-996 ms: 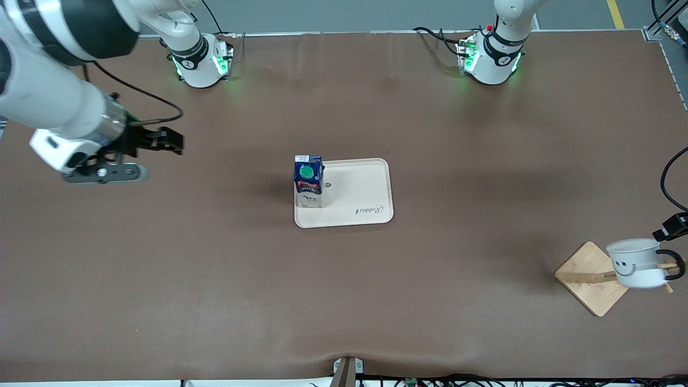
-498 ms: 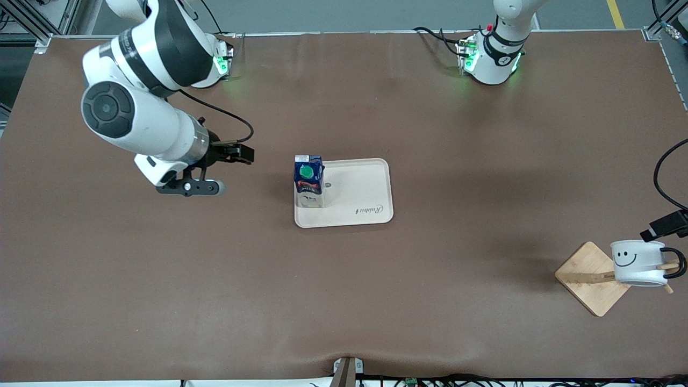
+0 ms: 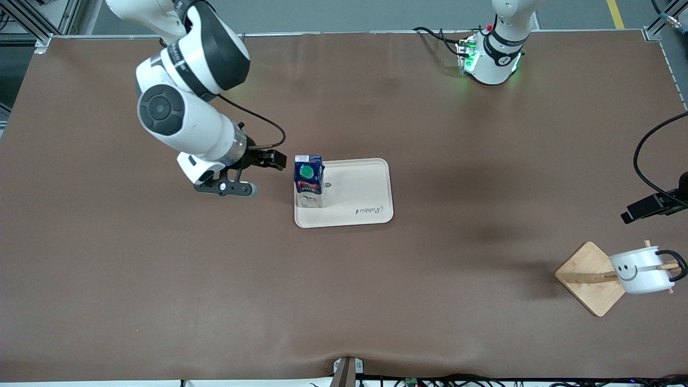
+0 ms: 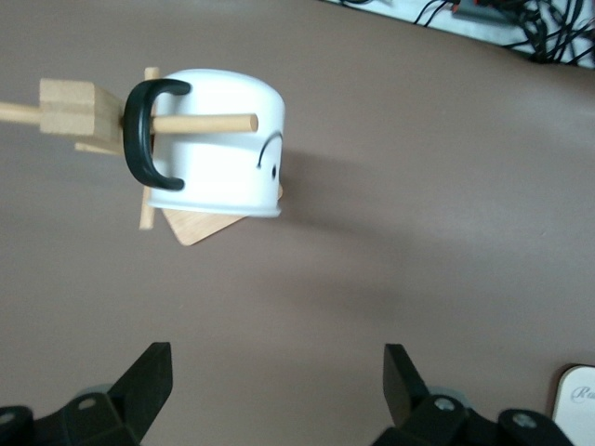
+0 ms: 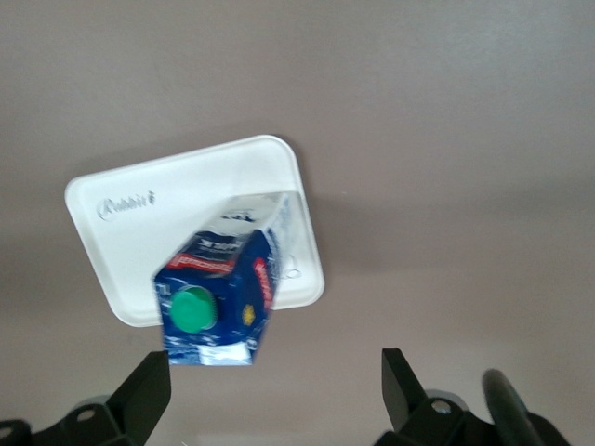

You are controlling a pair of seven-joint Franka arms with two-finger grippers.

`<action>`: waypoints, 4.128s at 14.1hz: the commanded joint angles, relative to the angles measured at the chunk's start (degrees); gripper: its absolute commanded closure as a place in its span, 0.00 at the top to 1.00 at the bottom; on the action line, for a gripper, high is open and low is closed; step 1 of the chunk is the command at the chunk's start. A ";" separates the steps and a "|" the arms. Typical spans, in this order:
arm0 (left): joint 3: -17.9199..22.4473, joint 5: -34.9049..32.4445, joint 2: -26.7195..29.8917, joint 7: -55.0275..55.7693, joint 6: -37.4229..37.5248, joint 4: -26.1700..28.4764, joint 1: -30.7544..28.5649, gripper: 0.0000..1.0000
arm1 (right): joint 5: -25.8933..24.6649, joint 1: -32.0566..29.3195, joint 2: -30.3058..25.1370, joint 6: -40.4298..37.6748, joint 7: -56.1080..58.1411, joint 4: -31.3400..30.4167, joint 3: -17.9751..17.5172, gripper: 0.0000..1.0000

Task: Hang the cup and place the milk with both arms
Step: 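Lower the right gripper and grasp the blue milk carton, then lift the milk carton with the right gripper and carry it off the tray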

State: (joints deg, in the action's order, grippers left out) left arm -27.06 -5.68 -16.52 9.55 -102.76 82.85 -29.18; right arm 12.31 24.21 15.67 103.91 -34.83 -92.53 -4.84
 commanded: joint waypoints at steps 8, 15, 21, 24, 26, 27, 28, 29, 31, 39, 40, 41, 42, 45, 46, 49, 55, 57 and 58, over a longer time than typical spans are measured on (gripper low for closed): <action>-2.29 -1.88 5.18 3.29 6.25 0.65 0.71 1.00 | -0.44 6.37 4.45 6.21 -4.72 -0.46 0.62 1.00; -3.17 -2.58 5.89 2.94 7.48 -0.32 0.71 1.00 | -5.72 7.79 4.80 7.54 -2.71 -2.30 0.53 1.00; -4.05 -3.46 6.15 2.85 7.57 -0.50 0.71 1.00 | -5.63 8.31 6.38 9.29 -1.99 -2.66 0.45 1.00; -4.05 -3.38 6.15 2.32 7.57 -0.58 0.71 1.00 | -5.63 9.28 7.00 10.17 -2.08 -2.74 0.45 1.00; -4.05 -3.46 6.33 2.23 7.75 -0.58 0.71 1.00 | -5.63 9.37 7.09 11.22 -2.17 -3.97 0.45 1.00; -4.05 -3.46 6.59 2.23 8.09 -0.58 0.62 1.00 | -5.63 9.37 7.09 12.36 -2.17 -4.50 0.45 1.00; -4.05 -3.38 6.68 2.15 8.27 -0.67 0.53 1.00 | -5.63 9.89 7.09 13.07 -2.17 -5.02 0.45 1.00; -4.05 -3.38 6.85 2.06 8.54 -0.76 0.44 1.00 | -5.63 10.16 7.09 13.16 -2.17 -5.03 0.45 1.00; -4.05 -3.02 7.03 2.14 9.32 -0.85 0.53 1.00 | -5.63 10.25 7.09 13.16 -2.61 -5.03 0.45 1.00; -3.09 -2.50 10.10 0.56 9.07 -0.24 2.01 1.00 | -6.86 10.95 8.23 15.09 -2.08 -5.29 0.53 0.81; -0.56 -2.58 10.37 0.48 8.98 0.11 4.72 1.00 | -7.99 10.95 8.32 15.18 -1.91 -5.29 0.53 0.76; 3.03 -2.41 11.24 -0.40 9.06 0.81 7.97 1.00 | -8.62 10.95 8.32 15.01 -1.82 -5.29 0.53 0.50; 6.20 -2.41 12.73 -1.62 8.89 2.65 11.05 1.00 | -8.62 10.86 8.23 14.75 -1.82 -5.47 0.53 0.27; 16.21 0.13 15.64 -1.90 8.89 6.43 20.45 1.00 | -7.58 10.51 8.06 13.61 -3.39 -3.99 0.53 0.06; 19.64 2.23 16.52 -2.59 8.72 7.32 23.27 1.00 | -6.26 9.82 8.15 12.30 -5.14 -1.80 0.53 0.00; 23.01 3.30 18.01 -3.66 8.71 8.90 27.32 1.00 | -0.81 6.74 8.06 3.62 -5.77 5.41 0.71 0.00; 23.11 3.30 19.78 -3.22 9.07 10.40 28.22 1.00 | 2.11 -4.51 5.26 -15.39 -6.22 14.75 0.79 0.00; 23.02 3.30 19.86 -3.74 9.07 10.40 28.13 1.00 | 1.66 -7.31 3.50 -15.75 -3.24 14.57 1.06 0.00; 23.02 3.30 19.95 -3.74 9.24 10.40 28.13 1.00 | 1.49 -8.90 2.36 -16.88 -0.79 14.31 1.15 0.00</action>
State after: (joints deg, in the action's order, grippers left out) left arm -4.54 -3.12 1.75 6.74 -93.92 91.96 -1.38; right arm 13.51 17.88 20.64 88.71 -38.47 -77.58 -3.12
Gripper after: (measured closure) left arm 0.000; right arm 0.383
